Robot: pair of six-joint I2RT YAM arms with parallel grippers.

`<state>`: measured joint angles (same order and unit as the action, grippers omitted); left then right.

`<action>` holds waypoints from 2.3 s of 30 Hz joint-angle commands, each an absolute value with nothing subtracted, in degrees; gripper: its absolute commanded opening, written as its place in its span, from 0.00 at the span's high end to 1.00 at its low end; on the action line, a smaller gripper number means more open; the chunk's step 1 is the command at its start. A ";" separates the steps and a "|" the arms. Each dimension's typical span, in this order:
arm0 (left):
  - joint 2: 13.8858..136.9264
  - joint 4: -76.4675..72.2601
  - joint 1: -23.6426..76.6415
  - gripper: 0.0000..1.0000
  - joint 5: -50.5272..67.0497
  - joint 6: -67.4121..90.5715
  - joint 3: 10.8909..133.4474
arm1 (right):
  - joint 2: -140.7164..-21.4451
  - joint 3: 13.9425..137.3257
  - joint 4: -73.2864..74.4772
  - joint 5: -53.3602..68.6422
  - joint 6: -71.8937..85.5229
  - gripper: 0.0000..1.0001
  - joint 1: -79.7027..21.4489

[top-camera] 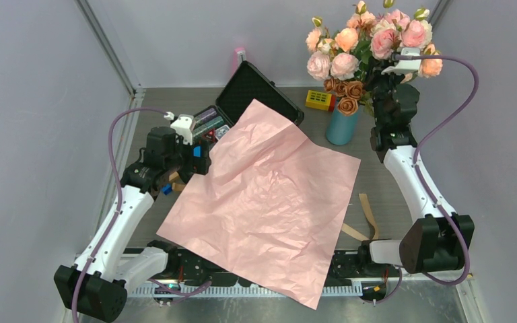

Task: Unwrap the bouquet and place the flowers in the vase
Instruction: Place the fake flower in the vase, then reset both arms

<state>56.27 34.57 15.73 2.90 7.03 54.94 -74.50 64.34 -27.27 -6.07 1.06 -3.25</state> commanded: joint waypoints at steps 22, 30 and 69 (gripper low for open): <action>55.14 33.79 15.47 0.03 4.14 7.03 54.67 | -74.54 68.82 -16.41 -3.17 2.27 0.57 -3.14; 55.19 33.84 15.51 0.03 4.39 7.12 54.67 | -70.15 67.67 -14.88 -3.73 2.47 0.47 -3.16; 51.28 32.50 14.12 0.02 -1.91 7.01 53.80 | -55.61 71.34 18.16 -16.11 9.31 0.12 -3.16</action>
